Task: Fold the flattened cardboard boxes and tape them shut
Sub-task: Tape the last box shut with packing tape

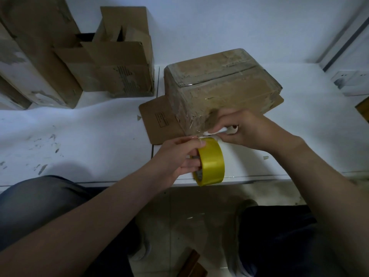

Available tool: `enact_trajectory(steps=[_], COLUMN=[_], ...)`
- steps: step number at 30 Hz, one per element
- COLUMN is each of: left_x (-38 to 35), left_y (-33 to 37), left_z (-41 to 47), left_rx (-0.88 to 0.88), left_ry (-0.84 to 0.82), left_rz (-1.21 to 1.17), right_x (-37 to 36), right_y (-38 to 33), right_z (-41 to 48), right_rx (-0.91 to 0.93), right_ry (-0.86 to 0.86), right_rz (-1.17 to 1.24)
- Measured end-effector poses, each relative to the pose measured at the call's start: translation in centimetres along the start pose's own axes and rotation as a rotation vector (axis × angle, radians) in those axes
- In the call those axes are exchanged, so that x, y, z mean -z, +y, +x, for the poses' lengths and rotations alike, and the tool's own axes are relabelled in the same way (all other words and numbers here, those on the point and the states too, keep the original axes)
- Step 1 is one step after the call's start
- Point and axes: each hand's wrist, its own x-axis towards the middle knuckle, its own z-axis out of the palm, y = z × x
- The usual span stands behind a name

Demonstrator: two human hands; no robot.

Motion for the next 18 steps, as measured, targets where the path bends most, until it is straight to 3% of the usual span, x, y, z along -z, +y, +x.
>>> enact_trajectory(steps=[5,9,18], left_x=[0.0,0.0,1.2], left_y=[0.1,0.1,0.5], left_z=[0.0,-0.2,-0.6], left_rx=[0.018,0.023,-0.031], left_ry=[0.028,0.028,0.129], left_rz=[-0.007,0.029,0.266], right_x=[0.8,1.1,1.3], right_y=[1.2,1.1,-0.1], right_z=[-1.2,-1.9,1.5], right_rx=[-0.116,-0.183,-0.412], right_ry=[0.024,0.024,0.537], right_rz=[-0.063,0.017,0.310])
